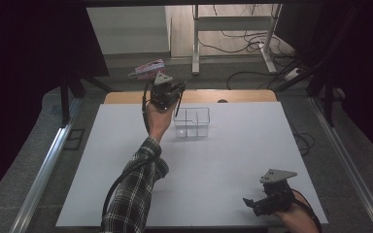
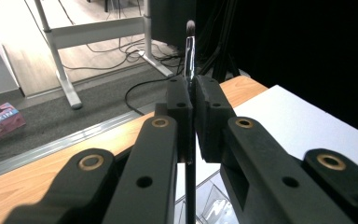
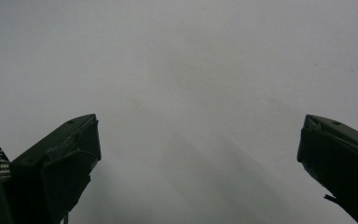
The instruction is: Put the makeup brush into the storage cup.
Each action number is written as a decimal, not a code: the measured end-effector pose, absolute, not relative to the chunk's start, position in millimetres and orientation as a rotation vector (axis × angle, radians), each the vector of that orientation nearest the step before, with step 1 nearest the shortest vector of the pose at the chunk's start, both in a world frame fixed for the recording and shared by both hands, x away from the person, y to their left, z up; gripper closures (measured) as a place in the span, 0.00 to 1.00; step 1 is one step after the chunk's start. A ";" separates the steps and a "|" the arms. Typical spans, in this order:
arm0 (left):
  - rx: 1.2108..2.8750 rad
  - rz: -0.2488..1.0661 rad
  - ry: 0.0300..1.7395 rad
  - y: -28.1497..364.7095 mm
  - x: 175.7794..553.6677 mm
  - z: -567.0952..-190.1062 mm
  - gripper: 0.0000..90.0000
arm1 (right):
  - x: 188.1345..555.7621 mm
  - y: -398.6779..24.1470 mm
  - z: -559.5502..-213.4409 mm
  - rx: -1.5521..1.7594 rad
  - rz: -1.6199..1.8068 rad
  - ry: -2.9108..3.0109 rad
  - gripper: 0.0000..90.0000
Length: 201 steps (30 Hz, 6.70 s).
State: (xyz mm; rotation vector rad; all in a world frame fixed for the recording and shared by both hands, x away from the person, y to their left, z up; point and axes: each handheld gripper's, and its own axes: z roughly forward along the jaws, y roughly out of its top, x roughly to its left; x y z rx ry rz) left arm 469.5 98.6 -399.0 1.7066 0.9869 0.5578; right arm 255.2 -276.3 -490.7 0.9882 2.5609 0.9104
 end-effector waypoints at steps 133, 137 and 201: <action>1.974 0.388 0.949 145.6 416.8 -444.1 0.01 | 253.6 -273.8 -492.1 0.973 0.891 2.591 0.00; 1.983 0.393 0.944 149.3 412.1 -445.9 0.01 | 253.6 -274.0 -492.0 0.974 0.893 2.590 0.00; 1.953 0.389 0.956 184.0 341.7 -476.5 0.00 | 253.0 -275.3 -489.8 0.979 0.906 2.563 0.00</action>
